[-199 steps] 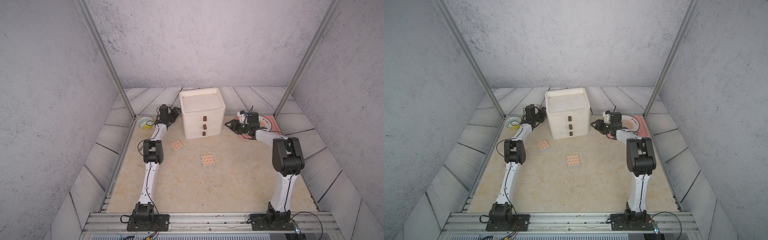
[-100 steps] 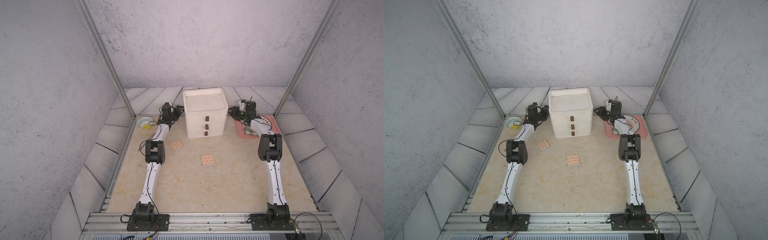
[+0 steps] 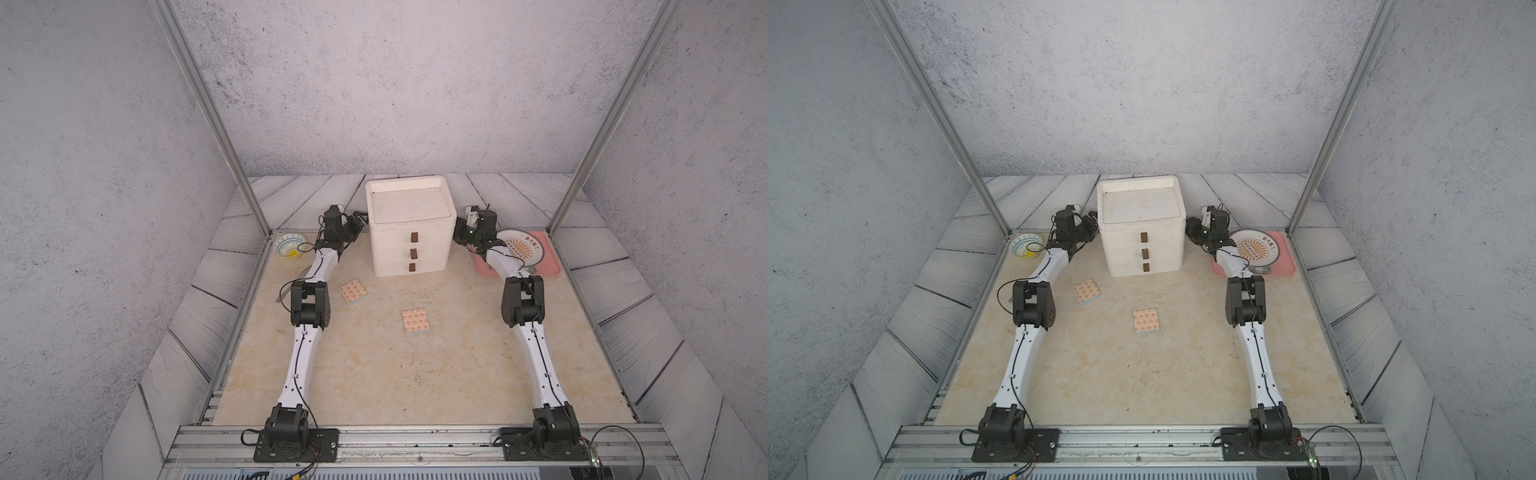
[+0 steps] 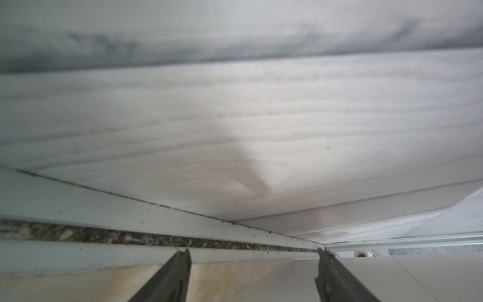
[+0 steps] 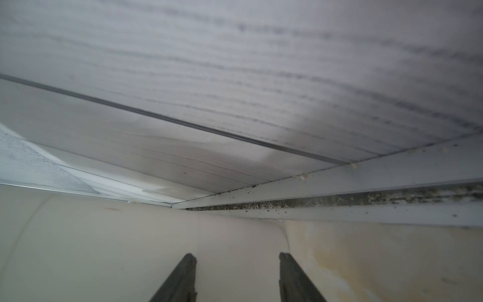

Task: Please put the sticky notes in the drawer by color
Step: Move the storage box to the center of the board.

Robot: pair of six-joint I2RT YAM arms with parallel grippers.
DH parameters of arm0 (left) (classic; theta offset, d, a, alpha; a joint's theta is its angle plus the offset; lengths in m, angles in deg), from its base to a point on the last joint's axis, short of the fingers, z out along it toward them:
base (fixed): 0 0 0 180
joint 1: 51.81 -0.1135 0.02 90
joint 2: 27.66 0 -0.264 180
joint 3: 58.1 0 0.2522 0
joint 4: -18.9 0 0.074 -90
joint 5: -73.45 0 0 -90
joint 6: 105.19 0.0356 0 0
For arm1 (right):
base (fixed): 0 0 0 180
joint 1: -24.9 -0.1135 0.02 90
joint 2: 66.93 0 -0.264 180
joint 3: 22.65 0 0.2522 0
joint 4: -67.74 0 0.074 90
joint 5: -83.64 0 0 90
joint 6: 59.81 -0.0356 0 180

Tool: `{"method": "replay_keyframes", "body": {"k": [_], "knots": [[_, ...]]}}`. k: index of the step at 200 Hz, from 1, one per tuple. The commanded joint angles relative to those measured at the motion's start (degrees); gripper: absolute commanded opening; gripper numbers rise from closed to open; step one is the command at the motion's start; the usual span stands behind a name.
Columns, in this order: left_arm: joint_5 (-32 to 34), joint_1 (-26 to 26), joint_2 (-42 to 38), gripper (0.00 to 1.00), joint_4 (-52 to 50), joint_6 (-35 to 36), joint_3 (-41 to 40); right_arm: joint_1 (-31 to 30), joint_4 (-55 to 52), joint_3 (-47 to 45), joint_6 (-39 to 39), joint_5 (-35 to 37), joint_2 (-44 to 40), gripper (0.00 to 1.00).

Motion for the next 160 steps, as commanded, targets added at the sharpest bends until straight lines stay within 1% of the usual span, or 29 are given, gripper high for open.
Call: {"method": "replay_keyframes", "body": {"k": [1, 25, 44, 52, 72, 87, 105, 108, 126, 142, 160], "knots": [[-9.4, 7.8, -0.7, 0.79, 1.1, 1.8, -1.6, -5.7, 2.5, -6.7, 4.7, -10.9, -4.4, 0.54], [-12.0, 9.6, -5.9, 0.77, 3.9, 1.3, -8.9, -6.7, 6.0, -17.8, 7.2, -11.9, -11.2, 0.54], [-12.9, 10.9, -12.4, 0.77, 7.0, 2.2, -18.1, -7.0, 10.7, -26.5, 6.6, -12.6, -16.1, 0.54], [-12.6, 11.4, -15.4, 0.75, 8.1, 3.0, -22.5, -7.1, 11.8, -29.5, 6.7, -12.8, -18.0, 0.54], [-12.2, 12.2, -22.1, 0.77, 12.1, 4.0, -33.1, -7.2, 13.2, -34.9, 7.3, -13.8, -21.6, 0.54], [-11.6, 12.9, -25.0, 0.75, 12.1, 5.4, -37.2, -7.4, 14.3, -38.1, 7.2, -14.7, -24.2, 0.54], [-12.2, 13.5, -26.8, 0.76, 11.2, 4.2, -40.4, -7.9, 13.4, -43.7, 8.6, -14.9, -28.8, 0.54], [-12.3, 13.6, -28.6, 0.76, 11.5, 3.9, -41.6, -8.1, 12.8, -44.8, 9.2, -14.5, -29.7, 0.54], [-10.8, 14.0, -33.4, 0.77, 16.9, 2.7, -51.5, -9.1, 10.1, -51.5, 12.7, -13.1, -35.7, 0.54], [-9.4, 14.0, -37.6, 0.77, 18.4, 3.7, -58.7, -9.8, 6.6, -57.6, 15.3, -11.6, -40.4, 0.54], [-10.0, 13.9, -41.7, 0.77, 17.8, 5.3, -64.9, -10.8, 4.9, -63.6, 17.0, -10.8, -44.7, 0.54]]}}
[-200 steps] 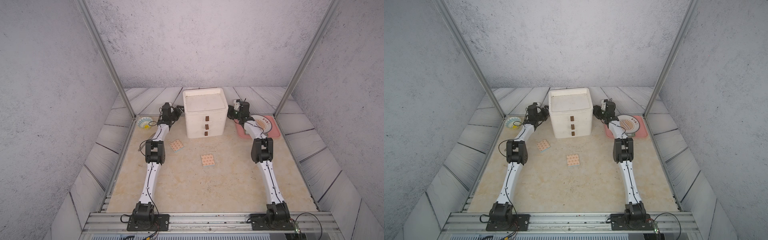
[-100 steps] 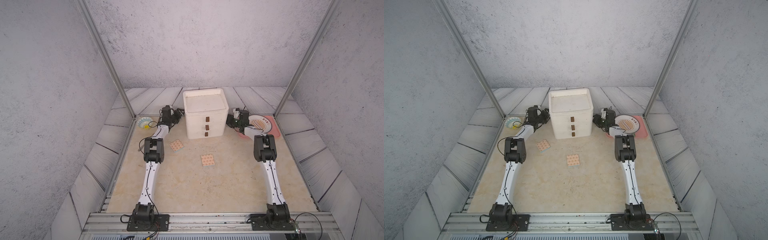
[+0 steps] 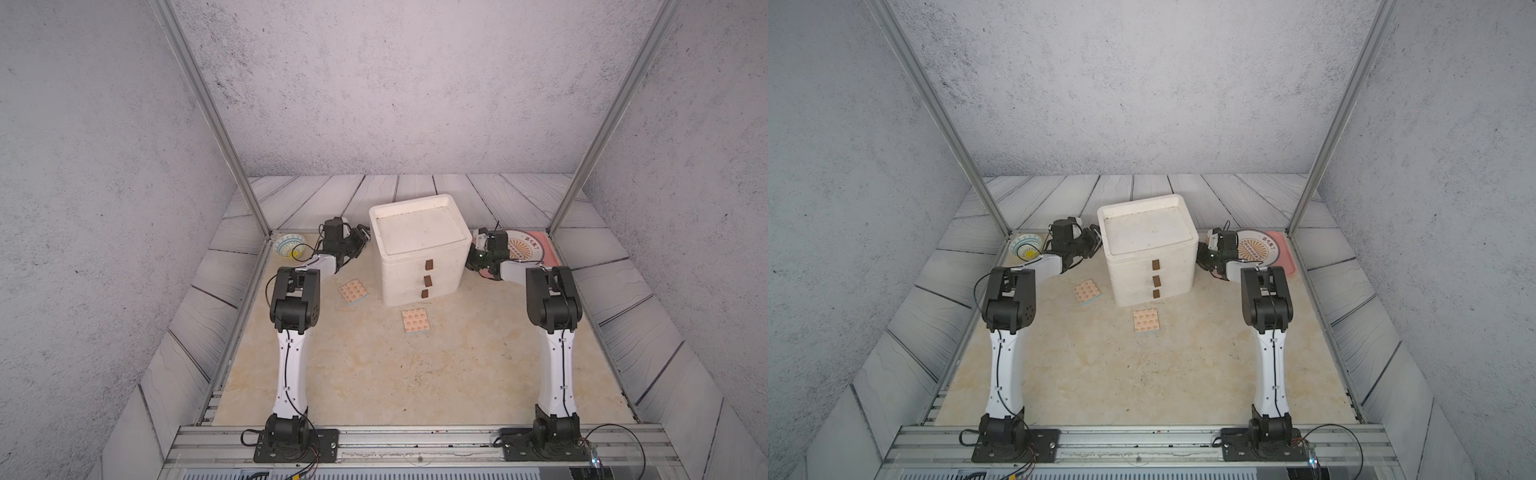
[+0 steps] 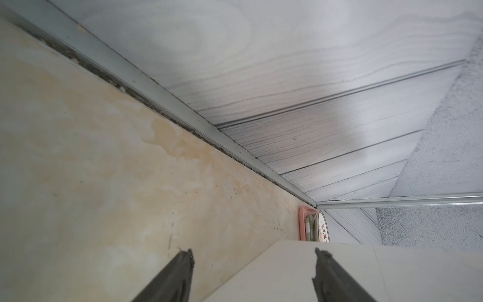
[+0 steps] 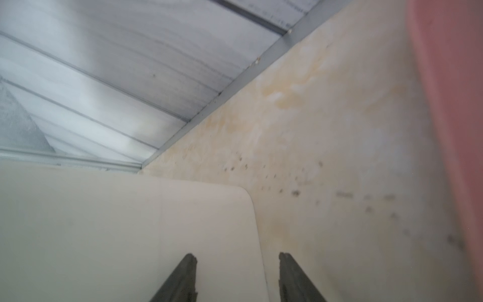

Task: Please put the sticky notes in the drawer by color
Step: Move the storage box to the center of the board.

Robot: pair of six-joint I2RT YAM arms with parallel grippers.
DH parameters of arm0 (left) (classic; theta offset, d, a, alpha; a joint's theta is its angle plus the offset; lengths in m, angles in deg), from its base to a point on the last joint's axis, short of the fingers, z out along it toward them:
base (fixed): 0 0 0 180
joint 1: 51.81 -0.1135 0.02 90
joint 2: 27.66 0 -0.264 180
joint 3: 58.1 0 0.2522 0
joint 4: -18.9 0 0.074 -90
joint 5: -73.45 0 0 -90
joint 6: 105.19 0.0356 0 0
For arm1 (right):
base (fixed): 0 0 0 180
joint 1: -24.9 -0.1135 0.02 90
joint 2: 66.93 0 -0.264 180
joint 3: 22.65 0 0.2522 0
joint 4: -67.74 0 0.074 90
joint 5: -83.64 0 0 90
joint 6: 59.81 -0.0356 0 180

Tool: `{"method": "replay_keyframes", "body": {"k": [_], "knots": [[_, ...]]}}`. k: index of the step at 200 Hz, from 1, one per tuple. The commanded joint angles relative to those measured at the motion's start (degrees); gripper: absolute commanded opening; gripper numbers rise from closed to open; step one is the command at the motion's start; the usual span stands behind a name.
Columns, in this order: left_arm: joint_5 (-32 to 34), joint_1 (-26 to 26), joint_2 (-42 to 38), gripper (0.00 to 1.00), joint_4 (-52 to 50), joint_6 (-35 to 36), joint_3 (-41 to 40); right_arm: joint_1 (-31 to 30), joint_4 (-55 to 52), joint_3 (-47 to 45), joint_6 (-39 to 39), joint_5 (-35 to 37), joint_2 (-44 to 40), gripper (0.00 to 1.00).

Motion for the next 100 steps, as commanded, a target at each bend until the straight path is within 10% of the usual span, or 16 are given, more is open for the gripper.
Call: {"method": "replay_keyframes", "body": {"k": [1, 41, 100], "knots": [[-9.0, 10.4, -6.0, 0.77, 3.8, 4.7, -7.2, -10.8, -3.3, -6.0, 5.9, -12.0, -9.7, 0.54], [-5.8, 8.8, -15.3, 0.82, -5.1, 13.8, -12.7, -9.4, -10.6, -11.0, 10.1, -6.3, -15.4, 0.54], [-4.9, -0.6, -21.7, 0.83, -19.3, 18.0, 3.2, -2.5, -21.5, -15.2, 13.7, 0.9, -28.7, 0.58]]}}
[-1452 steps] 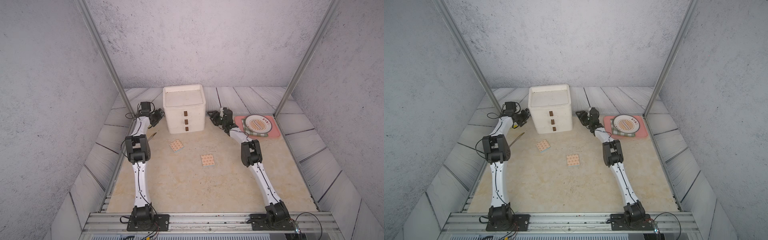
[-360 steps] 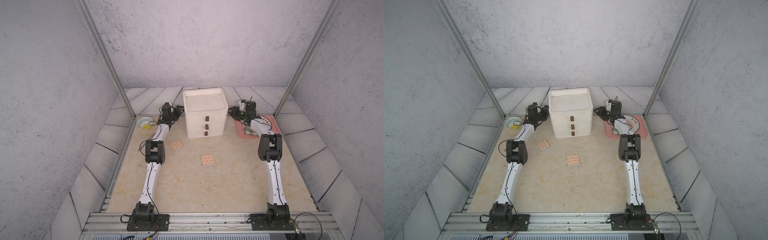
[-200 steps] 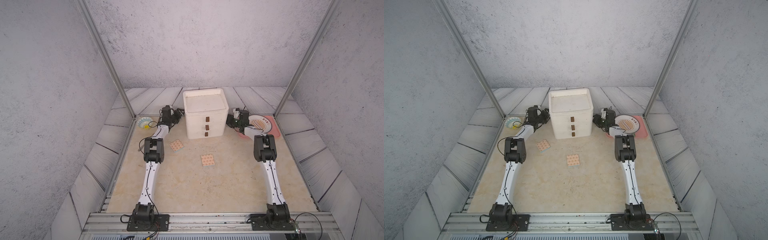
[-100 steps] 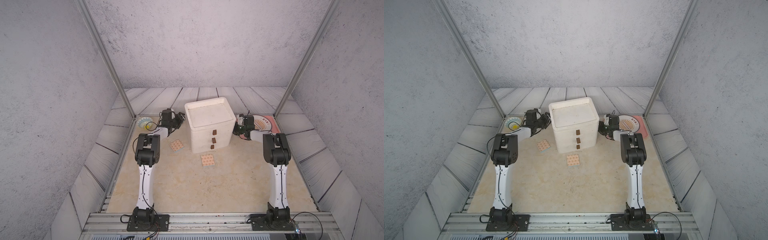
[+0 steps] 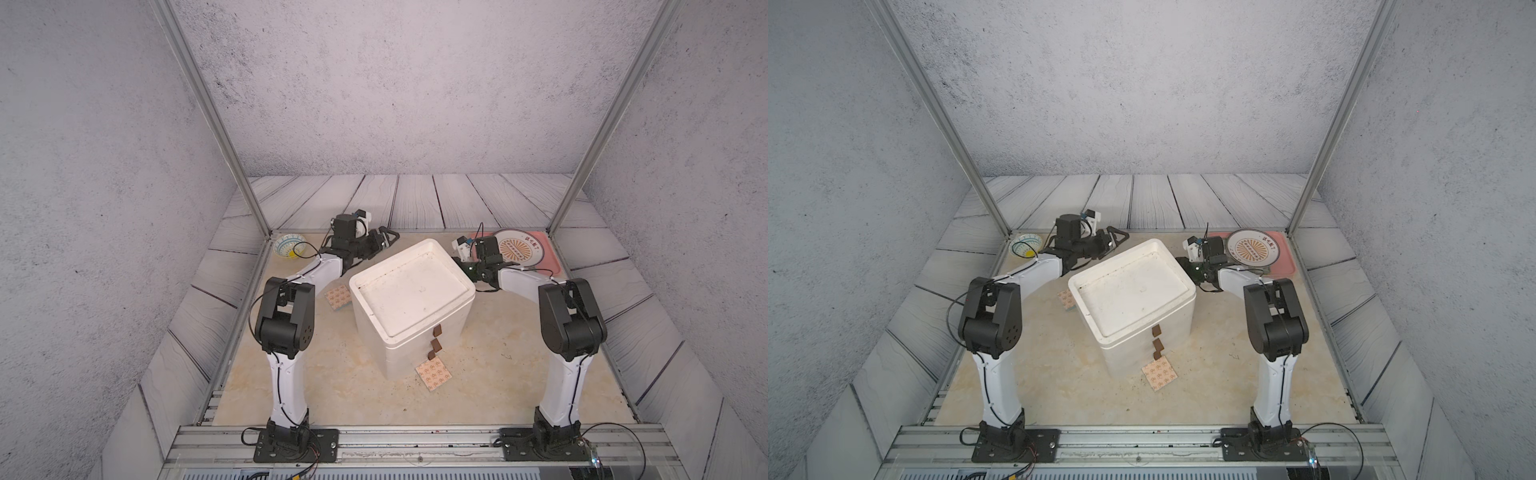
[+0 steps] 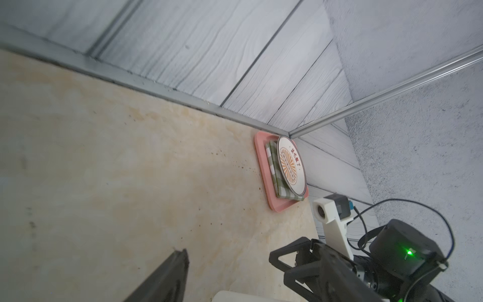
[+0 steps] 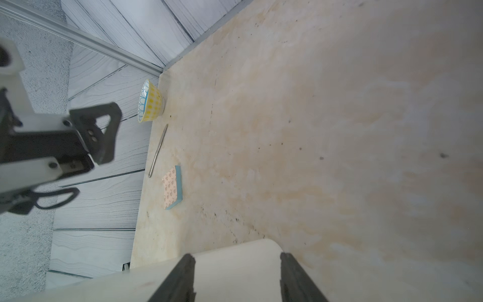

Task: Please put the sticky notes in the drawer by color
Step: Move the storage box to the center of the board.

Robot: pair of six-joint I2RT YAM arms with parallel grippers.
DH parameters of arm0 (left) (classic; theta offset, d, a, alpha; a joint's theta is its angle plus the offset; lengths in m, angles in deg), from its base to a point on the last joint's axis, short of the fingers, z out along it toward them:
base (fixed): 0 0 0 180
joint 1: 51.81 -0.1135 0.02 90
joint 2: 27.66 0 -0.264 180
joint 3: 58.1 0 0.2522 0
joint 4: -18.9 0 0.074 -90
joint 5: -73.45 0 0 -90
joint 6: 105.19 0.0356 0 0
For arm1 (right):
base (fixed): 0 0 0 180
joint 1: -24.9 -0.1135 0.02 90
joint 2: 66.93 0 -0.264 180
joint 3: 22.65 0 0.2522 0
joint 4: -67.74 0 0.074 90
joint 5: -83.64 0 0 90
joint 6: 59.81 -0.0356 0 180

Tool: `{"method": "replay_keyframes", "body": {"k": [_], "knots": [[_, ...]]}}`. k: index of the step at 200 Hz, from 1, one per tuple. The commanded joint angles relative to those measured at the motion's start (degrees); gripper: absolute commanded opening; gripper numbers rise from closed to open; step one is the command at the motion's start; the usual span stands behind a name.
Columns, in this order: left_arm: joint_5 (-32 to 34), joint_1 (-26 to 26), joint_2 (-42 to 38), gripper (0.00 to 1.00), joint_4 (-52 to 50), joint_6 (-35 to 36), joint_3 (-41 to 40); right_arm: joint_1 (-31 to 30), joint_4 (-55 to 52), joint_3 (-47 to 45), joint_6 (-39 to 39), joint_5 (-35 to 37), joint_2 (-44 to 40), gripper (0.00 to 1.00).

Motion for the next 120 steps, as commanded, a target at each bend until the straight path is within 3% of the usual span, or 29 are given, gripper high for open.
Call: {"method": "replay_keyframes", "body": {"k": [1, 25, 43, 74, 120], "knots": [[0.5, -4.2, -4.2, 0.83, -7.6, 4.5, 8.6, 3.1, -6.8, -2.0, 4.1, 3.9, -10.0, 0.58], [1.5, -4.4, -7.8, 0.84, -19.6, 10.2, 18.4, 3.4, -14.1, -5.5, 7.8, 11.3, -19.1, 0.61], [1.6, -3.2, -13.1, 0.84, -25.6, 12.9, 18.3, 3.4, -16.7, -11.0, 8.4, 15.3, -27.4, 0.62], [7.1, 2.0, -27.0, 0.84, -30.5, 19.6, 5.5, 3.2, -21.9, -25.2, 5.4, 21.8, -46.8, 0.64], [11.6, 10.3, -40.8, 0.83, -34.5, 19.5, -10.1, -1.3, -26.0, -43.8, -4.1, 23.2, -74.3, 0.64]]}}
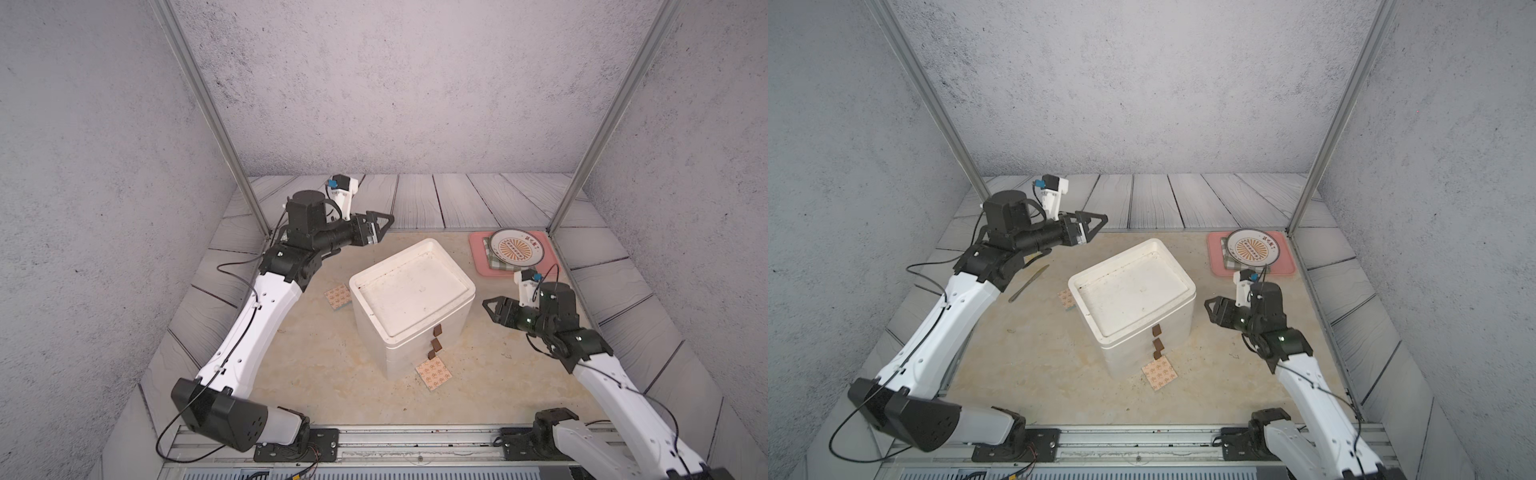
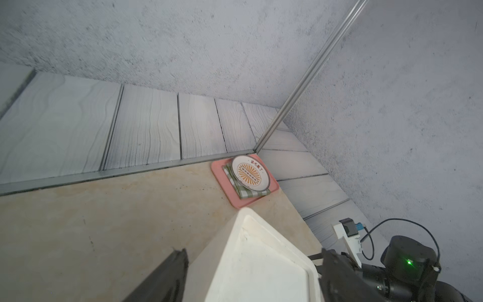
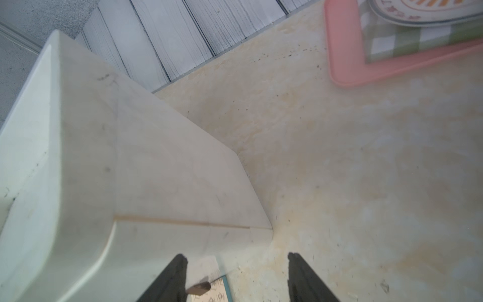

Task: Please put the sticky notes in the drawer by color
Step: Move the storage box to the center of the board, then open the drawer in the storage box.

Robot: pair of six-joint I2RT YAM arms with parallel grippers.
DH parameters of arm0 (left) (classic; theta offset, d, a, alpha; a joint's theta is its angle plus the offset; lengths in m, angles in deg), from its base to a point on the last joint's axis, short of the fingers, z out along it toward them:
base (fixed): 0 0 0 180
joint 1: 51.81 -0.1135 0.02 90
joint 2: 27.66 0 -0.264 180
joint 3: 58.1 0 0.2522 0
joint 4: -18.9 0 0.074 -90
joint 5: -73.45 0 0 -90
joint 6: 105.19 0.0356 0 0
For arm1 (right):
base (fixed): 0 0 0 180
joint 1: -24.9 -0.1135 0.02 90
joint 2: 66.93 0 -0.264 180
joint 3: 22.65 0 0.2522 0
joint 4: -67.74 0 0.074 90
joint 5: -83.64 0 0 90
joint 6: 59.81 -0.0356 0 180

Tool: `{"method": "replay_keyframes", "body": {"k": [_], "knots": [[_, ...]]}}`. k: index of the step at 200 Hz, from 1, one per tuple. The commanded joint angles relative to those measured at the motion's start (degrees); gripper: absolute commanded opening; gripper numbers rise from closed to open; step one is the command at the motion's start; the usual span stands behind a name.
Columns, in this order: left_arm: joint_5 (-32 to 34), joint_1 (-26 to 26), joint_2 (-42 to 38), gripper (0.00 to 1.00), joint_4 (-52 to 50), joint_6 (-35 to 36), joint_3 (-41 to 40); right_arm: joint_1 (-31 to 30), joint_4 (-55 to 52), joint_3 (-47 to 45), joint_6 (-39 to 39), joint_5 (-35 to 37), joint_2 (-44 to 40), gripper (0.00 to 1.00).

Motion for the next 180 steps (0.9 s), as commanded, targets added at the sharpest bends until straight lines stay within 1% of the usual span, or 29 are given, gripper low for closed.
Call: {"method": "replay_keyframes", "body": {"k": [1, 18, 36, 60, 80, 87, 115, 138, 155, 180], "knots": [[4.5, 2.7, -2.3, 0.82, -6.7, 1.8, -6.0, -3.4, -5.8, -6.0, -5.5, 3.5, -8.4, 0.64], [8.1, 6.4, -5.2, 0.82, -9.1, 2.8, -8.4, -7.9, -7.1, -9.9, -7.3, 3.9, -13.3, 0.62], [11.9, 9.9, -6.7, 0.82, -10.2, 2.0, -10.7, -14.7, -5.7, -12.9, -8.6, 4.3, -13.4, 0.62], [14.4, 13.5, -4.9, 0.82, -10.0, 0.4, -13.0, -23.9, -1.2, -14.7, -7.3, 7.9, -5.5, 0.62], [16.2, 15.6, -1.4, 0.82, -11.2, 0.2, -11.7, -28.5, 3.6, -14.3, -5.7, 11.2, 3.2, 0.62], [17.2, 16.4, -0.2, 0.82, -12.1, 0.7, -10.8, -30.3, 6.9, -14.0, -4.5, 12.3, 6.5, 0.62], [21.6, 17.4, 2.7, 0.82, -13.8, 1.9, -9.2, -34.2, 18.1, -11.2, 0.0, 15.2, 18.5, 0.62], [24.4, 17.4, 3.9, 0.82, -14.6, 2.1, -10.0, -35.5, 27.7, -10.7, 3.2, 14.1, 26.2, 0.6], [25.7, 17.4, 4.5, 0.83, -14.9, 2.6, -10.9, -37.9, 34.1, -12.0, 4.1, 16.1, 27.7, 0.58], [26.8, 17.4, 5.1, 0.84, -14.3, 3.5, -12.0, -39.4, 41.4, -15.6, 3.9, 18.9, 26.8, 0.52]]}}
